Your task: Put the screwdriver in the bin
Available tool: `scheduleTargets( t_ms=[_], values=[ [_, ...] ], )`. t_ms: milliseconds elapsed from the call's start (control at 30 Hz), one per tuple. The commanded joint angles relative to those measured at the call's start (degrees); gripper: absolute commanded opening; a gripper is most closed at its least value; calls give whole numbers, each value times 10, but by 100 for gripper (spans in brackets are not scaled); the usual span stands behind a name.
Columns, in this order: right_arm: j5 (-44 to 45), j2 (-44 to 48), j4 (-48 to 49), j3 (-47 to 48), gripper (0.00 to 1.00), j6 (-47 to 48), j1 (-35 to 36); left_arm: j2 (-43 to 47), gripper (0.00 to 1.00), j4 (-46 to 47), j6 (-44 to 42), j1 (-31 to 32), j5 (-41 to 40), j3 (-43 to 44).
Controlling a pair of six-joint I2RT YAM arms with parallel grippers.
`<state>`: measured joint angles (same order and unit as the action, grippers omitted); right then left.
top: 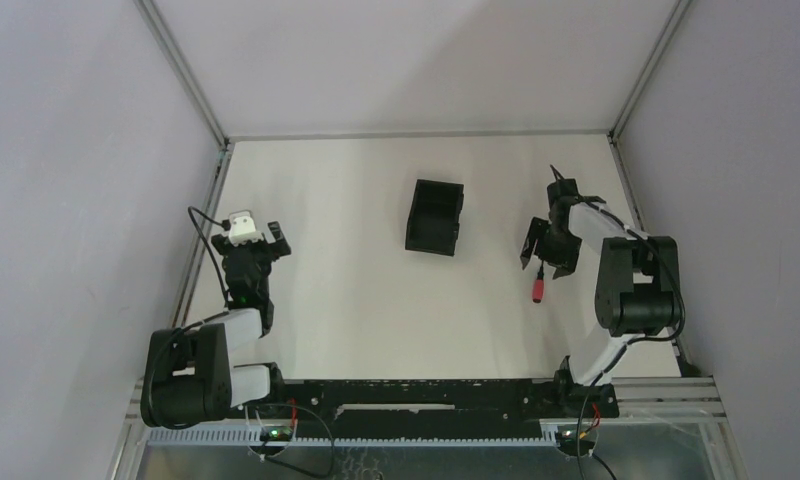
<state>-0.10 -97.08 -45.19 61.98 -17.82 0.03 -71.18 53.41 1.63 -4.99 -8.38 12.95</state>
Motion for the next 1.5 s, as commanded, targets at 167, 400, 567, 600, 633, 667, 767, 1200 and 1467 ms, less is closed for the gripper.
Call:
scheduleTargets(
  t_ms=[167,400,567,600,633,667,767,1200,1467],
  values=[
    [19,-50,38,-26,38,14,26,8,100,13,4,4,-3,6],
    [54,0,-46,41,0,37,22,8,100,13,4,4,-4,6],
    [44,22,-166,150,0,58,4,8,100,13,5,4,-4,6],
    [36,24,-189,170,0,60,-14,9,100,13,4,4,-4,6],
    [32,25,-207,190,0,63,-18,9,100,13,4,4,-3,6],
    [30,27,-223,208,0,64,-23,8,100,13,4,4,-3,6],
    [25,25,-257,258,0,60,-30,8,100,13,4,4,-3,6],
    [-39,-76,-222,443,0,-31,128,9,100,13,5,4,-4,6],
    [-20,-230,-196,636,0,4,275,9,100,13,5,4,-3,6]
  ],
)
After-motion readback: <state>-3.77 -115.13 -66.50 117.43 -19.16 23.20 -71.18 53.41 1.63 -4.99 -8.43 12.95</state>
